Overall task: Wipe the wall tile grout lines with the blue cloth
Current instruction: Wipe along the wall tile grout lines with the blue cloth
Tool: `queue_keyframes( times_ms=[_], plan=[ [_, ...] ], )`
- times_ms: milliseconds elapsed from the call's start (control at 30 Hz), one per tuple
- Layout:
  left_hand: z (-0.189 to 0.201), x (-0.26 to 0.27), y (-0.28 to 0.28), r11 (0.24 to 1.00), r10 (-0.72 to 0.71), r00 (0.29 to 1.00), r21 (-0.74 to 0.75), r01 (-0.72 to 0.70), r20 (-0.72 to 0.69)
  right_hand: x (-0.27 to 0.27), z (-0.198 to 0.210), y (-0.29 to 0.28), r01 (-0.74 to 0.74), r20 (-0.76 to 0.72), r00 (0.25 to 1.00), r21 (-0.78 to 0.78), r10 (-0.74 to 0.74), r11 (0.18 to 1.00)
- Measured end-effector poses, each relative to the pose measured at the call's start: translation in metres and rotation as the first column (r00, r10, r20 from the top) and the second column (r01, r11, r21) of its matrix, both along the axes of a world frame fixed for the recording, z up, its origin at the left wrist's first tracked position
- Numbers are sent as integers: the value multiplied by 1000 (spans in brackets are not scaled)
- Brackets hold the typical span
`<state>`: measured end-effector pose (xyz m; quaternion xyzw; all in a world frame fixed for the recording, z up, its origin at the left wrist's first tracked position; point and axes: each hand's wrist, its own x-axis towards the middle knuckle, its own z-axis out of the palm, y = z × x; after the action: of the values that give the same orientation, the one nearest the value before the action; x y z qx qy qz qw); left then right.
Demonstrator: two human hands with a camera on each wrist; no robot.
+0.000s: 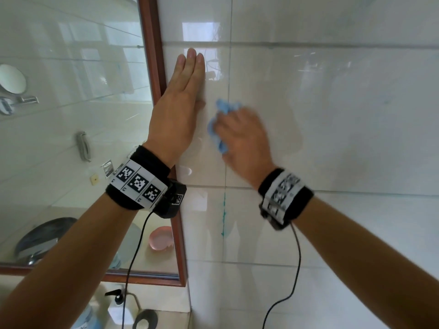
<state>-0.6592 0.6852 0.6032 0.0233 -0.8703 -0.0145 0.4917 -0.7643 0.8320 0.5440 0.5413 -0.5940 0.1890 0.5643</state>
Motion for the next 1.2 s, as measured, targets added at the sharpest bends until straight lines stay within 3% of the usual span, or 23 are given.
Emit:
queue_keyframes(
  times_ms=[100,200,300,467,567,667,867,933,1000,1100,1200],
  plan=[
    [2,3,1,1000,4,1000,-8,-4,8,1,-77,9,25,-84,996,187,-10,982],
    [2,6,0,1000,5,1000,-24,-4,14,-6,-89,17,53,-194,981,290,4,956],
    [3,5,0,1000,-1,1000,-20,1,22,-10,-44,16,43,-209,978,221,5,974],
    [0,2,-1,1000,16,1000,-1,-16,9,-13,98,12,-9,-105,994,-204,-13,979],
    [0,1,-1,1000,22,1000,5,-22,1,-18,128,3,1,-79,996,-323,-28,947],
    [-2,0,-2,1000,6,1000,14,-6,-4,-15,98,0,5,-47,999,-268,-18,964],
    [-8,1,0,1000,7,1000,12,-7,7,-3,-51,7,11,-173,985,164,18,986],
    [-12,2,0,1000,12,1000,9,-12,1,-7,-55,11,31,-267,963,243,36,970],
    [-15,2,1,1000,-1,1000,9,1,1,-9,-20,13,41,-315,949,223,32,974],
    [-16,1,1,1000,-4,1000,16,4,-25,-18,76,11,-38,-260,965,-51,24,998],
    [-17,1,0,1000,-6,999,10,7,-31,-19,145,5,19,-153,987,-238,-57,971]
  ],
)
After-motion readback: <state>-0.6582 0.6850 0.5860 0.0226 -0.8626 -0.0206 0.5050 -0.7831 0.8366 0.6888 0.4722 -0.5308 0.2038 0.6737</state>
